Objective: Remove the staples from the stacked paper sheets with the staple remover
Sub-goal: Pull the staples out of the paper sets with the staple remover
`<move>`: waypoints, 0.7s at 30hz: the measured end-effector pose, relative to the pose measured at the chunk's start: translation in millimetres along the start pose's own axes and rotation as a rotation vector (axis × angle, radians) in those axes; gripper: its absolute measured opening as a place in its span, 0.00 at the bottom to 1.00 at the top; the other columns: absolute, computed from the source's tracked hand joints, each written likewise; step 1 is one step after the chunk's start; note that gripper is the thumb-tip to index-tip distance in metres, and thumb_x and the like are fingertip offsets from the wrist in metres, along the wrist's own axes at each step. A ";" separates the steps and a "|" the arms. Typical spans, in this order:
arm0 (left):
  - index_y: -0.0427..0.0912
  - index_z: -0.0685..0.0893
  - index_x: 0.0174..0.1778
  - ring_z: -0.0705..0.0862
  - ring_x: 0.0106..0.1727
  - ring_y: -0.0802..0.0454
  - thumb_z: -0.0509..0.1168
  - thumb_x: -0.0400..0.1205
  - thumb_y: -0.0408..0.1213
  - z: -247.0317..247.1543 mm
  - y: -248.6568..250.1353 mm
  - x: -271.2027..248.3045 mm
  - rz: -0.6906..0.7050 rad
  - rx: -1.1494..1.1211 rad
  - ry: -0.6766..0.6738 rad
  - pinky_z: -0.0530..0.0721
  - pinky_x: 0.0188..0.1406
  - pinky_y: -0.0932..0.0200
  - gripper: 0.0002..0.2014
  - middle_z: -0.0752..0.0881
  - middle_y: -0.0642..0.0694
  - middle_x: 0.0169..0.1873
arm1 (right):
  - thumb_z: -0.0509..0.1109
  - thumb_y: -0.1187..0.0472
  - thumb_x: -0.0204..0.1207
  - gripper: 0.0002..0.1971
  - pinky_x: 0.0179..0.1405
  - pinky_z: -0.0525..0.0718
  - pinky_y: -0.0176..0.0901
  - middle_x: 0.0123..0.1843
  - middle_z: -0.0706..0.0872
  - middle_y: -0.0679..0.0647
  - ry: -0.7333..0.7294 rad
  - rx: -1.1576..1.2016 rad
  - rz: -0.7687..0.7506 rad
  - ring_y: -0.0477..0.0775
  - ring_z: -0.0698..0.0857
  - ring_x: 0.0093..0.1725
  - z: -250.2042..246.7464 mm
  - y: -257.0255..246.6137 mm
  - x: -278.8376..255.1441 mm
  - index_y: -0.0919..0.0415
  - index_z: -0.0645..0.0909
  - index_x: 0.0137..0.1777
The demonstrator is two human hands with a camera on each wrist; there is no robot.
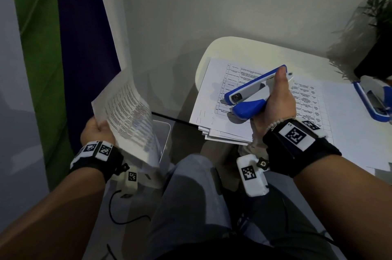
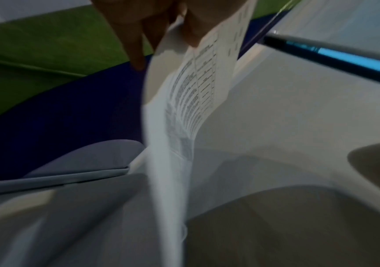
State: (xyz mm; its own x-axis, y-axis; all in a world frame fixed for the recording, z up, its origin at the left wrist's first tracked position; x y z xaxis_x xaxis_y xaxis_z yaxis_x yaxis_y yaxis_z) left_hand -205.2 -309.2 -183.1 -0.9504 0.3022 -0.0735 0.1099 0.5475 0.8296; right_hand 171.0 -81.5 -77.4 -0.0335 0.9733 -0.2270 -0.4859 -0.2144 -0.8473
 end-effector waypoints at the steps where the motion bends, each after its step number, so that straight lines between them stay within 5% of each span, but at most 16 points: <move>1: 0.40 0.82 0.60 0.82 0.49 0.39 0.57 0.84 0.40 5.4 -6.3 2.5 -0.001 0.093 -0.050 0.79 0.49 0.52 0.13 0.85 0.37 0.52 | 0.65 0.42 0.79 0.15 0.46 0.87 0.58 0.39 0.84 0.51 -0.001 -0.004 0.003 0.53 0.87 0.37 -0.3 0.3 0.4 0.54 0.79 0.49; 5: 0.37 0.84 0.49 0.81 0.37 0.40 0.62 0.80 0.37 25.3 -15.2 5.7 0.024 0.423 -0.300 0.79 0.35 0.56 0.10 0.85 0.38 0.39 | 0.66 0.39 0.76 0.19 0.53 0.83 0.73 0.45 0.85 0.55 -0.011 -0.015 0.021 0.61 0.89 0.45 0.0 3.5 0.7 0.56 0.80 0.53; 7: 0.35 0.84 0.50 0.81 0.37 0.40 0.62 0.79 0.34 24.0 -9.3 9.5 0.048 0.513 -0.313 0.77 0.34 0.57 0.09 0.85 0.36 0.40 | 0.66 0.39 0.76 0.22 0.54 0.80 0.78 0.48 0.84 0.56 -0.010 -0.009 0.022 0.66 0.88 0.53 0.9 3.8 -0.3 0.56 0.80 0.57; 12: 0.31 0.83 0.44 0.77 0.31 0.44 0.59 0.81 0.32 4.4 31.3 22.1 0.204 0.497 -0.129 0.70 0.24 0.60 0.10 0.81 0.38 0.34 | 0.65 0.41 0.78 0.19 0.48 0.87 0.63 0.45 0.83 0.55 -0.011 0.001 0.004 0.57 0.88 0.42 1.1 1.7 -0.1 0.57 0.79 0.53; 15: 0.27 0.83 0.40 0.78 0.31 0.42 0.58 0.79 0.31 -11.2 55.1 27.1 0.345 0.428 0.001 0.78 0.30 0.52 0.12 0.85 0.31 0.34 | 0.66 0.40 0.77 0.19 0.50 0.87 0.66 0.46 0.85 0.55 -0.014 -0.008 0.012 0.57 0.89 0.42 -0.5 3.3 1.5 0.56 0.80 0.52; 21: 0.27 0.73 0.25 0.69 0.22 0.46 0.58 0.76 0.26 -26.0 70.0 23.4 0.449 0.428 0.100 0.64 0.21 0.60 0.12 0.73 0.36 0.21 | 0.66 0.40 0.77 0.18 0.53 0.86 0.68 0.45 0.85 0.53 -0.008 0.001 0.020 0.57 0.89 0.42 -0.7 4.0 1.7 0.55 0.80 0.53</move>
State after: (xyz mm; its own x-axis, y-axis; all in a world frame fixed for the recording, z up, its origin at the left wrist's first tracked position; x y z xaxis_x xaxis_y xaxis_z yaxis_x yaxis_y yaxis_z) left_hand -227.2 -284.1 -112.3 -0.8046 0.5124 0.3001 0.5921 0.6543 0.4705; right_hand 169.6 -80.7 -81.5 -0.0503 0.9694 -0.2403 -0.4857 -0.2340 -0.8422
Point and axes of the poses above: each hand's wrist, its own x-axis towards the middle knuckle, its own z-axis out of the palm, y = z × x, the point moved 10 cm from there along x, towards the middle knuckle
